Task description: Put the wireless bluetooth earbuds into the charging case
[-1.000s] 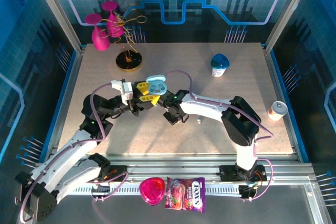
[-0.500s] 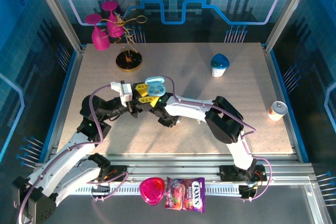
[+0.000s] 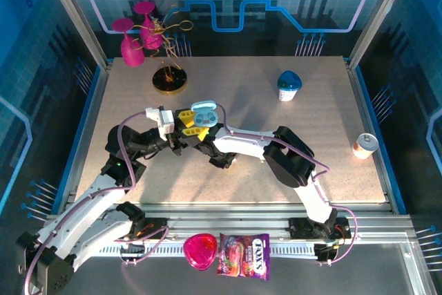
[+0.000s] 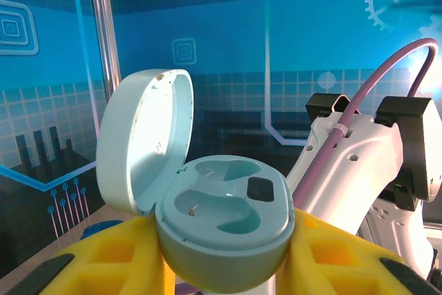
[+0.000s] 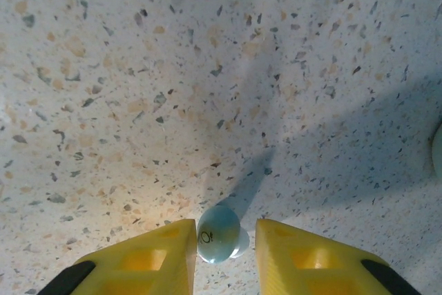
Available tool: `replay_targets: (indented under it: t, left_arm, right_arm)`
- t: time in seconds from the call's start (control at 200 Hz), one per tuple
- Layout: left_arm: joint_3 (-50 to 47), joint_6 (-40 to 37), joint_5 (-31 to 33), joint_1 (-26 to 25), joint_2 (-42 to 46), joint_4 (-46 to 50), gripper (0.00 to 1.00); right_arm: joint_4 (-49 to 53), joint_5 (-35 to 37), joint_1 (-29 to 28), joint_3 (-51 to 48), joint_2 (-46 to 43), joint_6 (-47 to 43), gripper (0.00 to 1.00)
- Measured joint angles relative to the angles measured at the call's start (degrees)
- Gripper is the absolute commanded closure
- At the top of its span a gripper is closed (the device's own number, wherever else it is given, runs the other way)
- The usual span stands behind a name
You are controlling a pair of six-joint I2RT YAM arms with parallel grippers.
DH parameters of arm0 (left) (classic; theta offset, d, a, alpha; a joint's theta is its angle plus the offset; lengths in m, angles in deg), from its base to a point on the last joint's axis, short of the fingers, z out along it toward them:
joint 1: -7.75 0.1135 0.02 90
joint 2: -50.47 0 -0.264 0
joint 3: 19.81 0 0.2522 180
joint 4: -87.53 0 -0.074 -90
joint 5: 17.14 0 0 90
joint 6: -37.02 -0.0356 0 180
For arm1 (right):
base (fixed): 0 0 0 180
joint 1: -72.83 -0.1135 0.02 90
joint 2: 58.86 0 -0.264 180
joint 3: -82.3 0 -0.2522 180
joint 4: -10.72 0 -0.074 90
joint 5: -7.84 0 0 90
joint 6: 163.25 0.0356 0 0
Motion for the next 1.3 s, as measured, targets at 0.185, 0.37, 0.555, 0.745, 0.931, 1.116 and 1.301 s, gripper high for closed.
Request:
replay_targets:
  t: [0.185,0.37,0.555,0.745,0.931,1.116,1.301]
  left_arm:
    - [0.0,0.0,0.0,0.0,0.0,0.2,0.69]
    - [0.0,-0.7,0.0,0.0,0.0,0.2,0.69]
    - [0.0,-1.0,0.0,0.0,-0.1,0.3,0.69]
    - [0.0,-1.0,0.0,0.0,-0.2,0.4,0.69]
    - [0.0,-1.0,0.0,0.0,-0.3,0.5,0.69]
    - [0.0,-1.0,0.0,0.0,-0.5,0.5,0.69]
    - [0.0,-1.0,0.1,0.0,-1.1,0.5,0.69]
  right_arm:
    - [0.3,0.0,0.0,1.1,0.7,-0.4,0.74]
    - [0.4,0.0,0.1,1.2,1.3,-0.6,0.74]
    - [0.7,-0.1,0.2,1.2,1.7,-0.8,0.73]
    - [0.7,-1.1,0.4,1.2,1.9,-1.0,0.73]
    - [0.7,-1.5,0.4,1.2,1.9,-1.2,0.80]
    - [0.6,-1.6,0.6,1.2,1.8,-1.2,0.82]
    - [-2.3,-5.4,3.2,-3.7,-2.4,-0.2,0.81]
